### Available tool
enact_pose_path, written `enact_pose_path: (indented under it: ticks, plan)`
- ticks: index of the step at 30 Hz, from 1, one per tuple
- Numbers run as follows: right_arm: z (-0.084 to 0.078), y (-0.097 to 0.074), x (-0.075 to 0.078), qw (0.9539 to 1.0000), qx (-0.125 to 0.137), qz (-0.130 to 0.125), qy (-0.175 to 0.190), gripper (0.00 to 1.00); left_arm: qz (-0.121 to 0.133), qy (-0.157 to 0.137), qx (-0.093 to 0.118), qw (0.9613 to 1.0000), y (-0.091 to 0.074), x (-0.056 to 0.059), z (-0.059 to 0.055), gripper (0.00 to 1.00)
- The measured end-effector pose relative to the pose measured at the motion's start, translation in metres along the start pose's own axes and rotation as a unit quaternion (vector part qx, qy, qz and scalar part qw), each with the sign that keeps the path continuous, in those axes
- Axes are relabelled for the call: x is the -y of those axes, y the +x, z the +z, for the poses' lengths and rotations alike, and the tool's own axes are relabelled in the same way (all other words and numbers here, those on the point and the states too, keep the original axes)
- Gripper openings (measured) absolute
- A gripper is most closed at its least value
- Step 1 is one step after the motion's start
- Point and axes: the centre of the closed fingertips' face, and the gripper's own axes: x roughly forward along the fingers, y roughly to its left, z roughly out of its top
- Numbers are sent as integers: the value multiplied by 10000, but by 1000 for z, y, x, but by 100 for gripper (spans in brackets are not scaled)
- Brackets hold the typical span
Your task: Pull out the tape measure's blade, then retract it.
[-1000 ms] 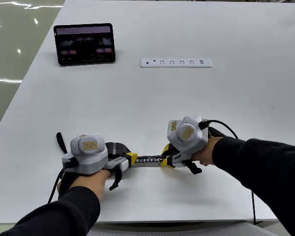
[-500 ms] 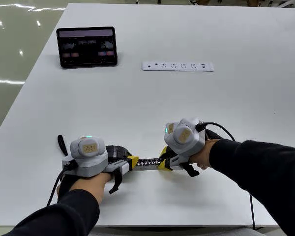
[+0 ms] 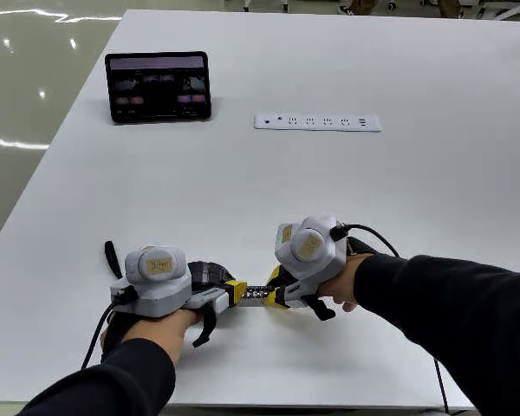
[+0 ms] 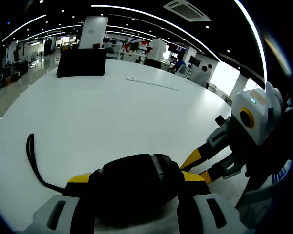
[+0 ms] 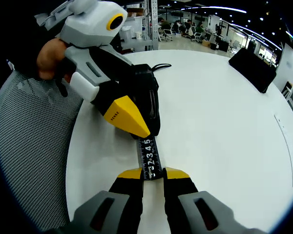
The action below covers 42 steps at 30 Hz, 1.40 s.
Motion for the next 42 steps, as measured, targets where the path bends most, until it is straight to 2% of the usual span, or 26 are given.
enact_pose_path:
  ticks: [35,42]
  plan:
    - [19,15,-6,9997,231,-27,-40,12,-71,-20,18,10000,0,0,0,64]
    - [16,13,-7,9997,250,-48,-15,12,-90,6,10,10000,0,0,0,64]
